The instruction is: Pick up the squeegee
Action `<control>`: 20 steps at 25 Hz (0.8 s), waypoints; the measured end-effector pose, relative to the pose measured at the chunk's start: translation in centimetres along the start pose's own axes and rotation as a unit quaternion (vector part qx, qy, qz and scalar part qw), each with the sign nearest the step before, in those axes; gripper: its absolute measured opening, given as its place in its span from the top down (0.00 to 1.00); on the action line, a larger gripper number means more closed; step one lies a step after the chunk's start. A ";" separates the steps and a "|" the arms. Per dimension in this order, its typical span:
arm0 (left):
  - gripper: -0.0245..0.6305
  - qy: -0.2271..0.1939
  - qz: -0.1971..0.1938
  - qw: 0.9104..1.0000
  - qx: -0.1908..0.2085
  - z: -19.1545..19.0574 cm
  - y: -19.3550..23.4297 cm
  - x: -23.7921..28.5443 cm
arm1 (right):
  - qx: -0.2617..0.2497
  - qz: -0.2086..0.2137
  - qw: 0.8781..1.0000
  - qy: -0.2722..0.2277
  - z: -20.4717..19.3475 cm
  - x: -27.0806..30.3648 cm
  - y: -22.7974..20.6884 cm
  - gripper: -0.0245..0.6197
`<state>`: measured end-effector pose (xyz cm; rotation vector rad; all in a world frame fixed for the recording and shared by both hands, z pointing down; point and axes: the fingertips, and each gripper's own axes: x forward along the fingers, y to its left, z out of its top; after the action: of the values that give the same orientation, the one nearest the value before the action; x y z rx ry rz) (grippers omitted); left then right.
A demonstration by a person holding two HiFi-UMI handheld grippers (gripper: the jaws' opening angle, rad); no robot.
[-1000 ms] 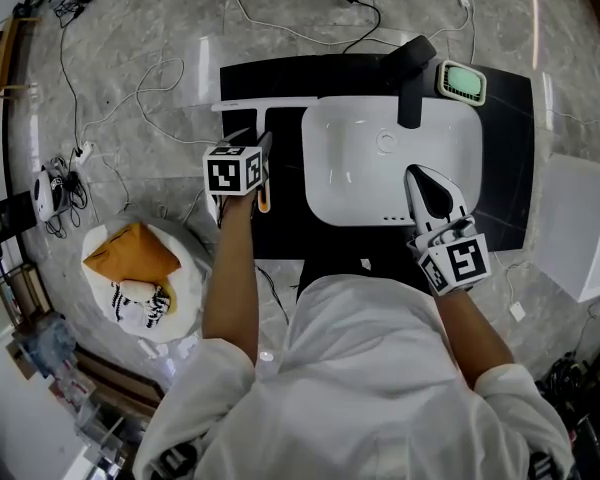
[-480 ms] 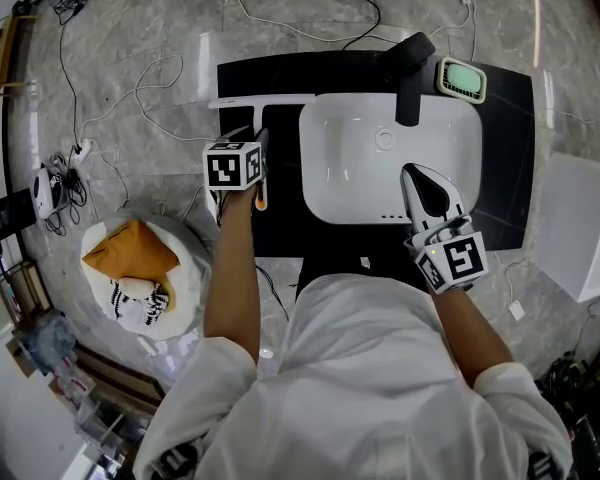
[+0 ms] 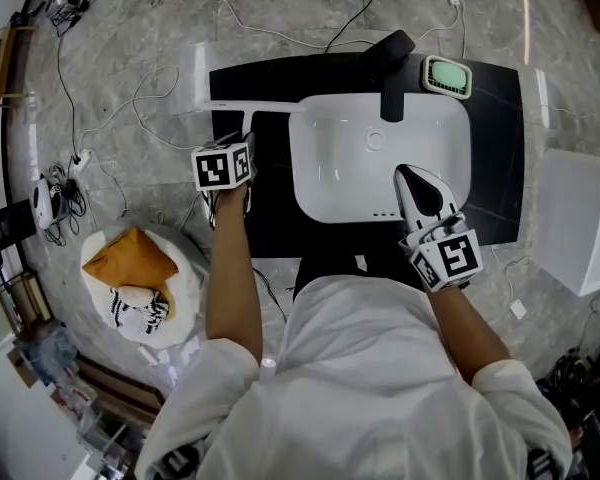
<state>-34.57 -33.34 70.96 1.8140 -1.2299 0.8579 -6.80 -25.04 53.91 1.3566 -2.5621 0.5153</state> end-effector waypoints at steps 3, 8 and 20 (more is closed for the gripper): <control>0.84 -0.005 -0.007 1.000 -0.002 -0.3 -0.6 -0.4 | -0.002 0.000 1.000 -0.005 0.2 -0.5 0.2 0.94; 0.84 -0.023 -0.005 1.000 0.002 -0.1 -1.4 -2.1 | -0.004 0.007 1.000 -0.014 0.5 -1.2 0.7 0.94; 0.84 -0.193 -0.035 0.981 0.004 5.8 -5.5 -15.5 | -0.045 0.005 0.996 -0.080 5.3 -5.4 1.4 0.94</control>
<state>-33.48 -30.38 53.81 2.0815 -1.3874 0.4820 -5.01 -22.24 46.95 1.4067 -2.6825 0.2988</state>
